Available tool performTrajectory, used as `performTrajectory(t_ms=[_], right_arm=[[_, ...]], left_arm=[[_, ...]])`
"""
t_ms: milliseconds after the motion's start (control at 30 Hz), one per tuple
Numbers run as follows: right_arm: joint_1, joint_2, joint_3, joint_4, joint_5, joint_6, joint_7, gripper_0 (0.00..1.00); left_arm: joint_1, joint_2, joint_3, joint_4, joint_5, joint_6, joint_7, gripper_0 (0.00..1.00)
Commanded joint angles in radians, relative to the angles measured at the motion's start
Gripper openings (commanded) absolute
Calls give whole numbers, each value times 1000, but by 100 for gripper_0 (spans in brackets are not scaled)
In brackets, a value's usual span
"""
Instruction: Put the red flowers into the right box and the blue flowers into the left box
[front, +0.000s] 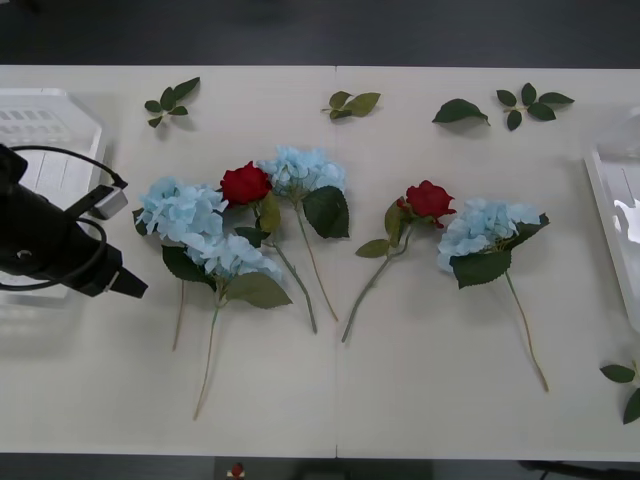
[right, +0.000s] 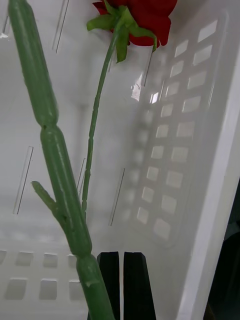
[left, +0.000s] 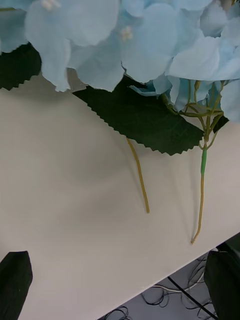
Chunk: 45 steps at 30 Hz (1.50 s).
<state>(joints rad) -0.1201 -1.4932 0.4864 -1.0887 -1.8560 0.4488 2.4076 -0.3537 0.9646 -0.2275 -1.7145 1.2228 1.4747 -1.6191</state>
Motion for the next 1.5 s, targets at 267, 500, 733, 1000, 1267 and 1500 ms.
performTrajectory(t_ms=[267,500,733,1000,1267,1500], right_arm=[[-124,93,-11,105,153,-19,-21,0],[-124,108,-11,131,175,-21,-15,39],[-125,108,-11,131,182,-9,-15,63],[-147,102,-63,76,127,160,-31,73],[-162,83,-107,-46,86,314,-205,74],[-171,70,-134,-318,310,386,-650,74]], left_arm=[[-31,45,-154,-13,-106,-188,137,100],[-74,45,-262,-13,-192,-267,254,100],[-129,45,-351,3,-255,-300,352,100],[-229,11,-469,124,-281,-375,378,100],[-297,-46,-517,222,-304,-375,373,100],[-312,-69,-543,233,-312,-375,367,100]])
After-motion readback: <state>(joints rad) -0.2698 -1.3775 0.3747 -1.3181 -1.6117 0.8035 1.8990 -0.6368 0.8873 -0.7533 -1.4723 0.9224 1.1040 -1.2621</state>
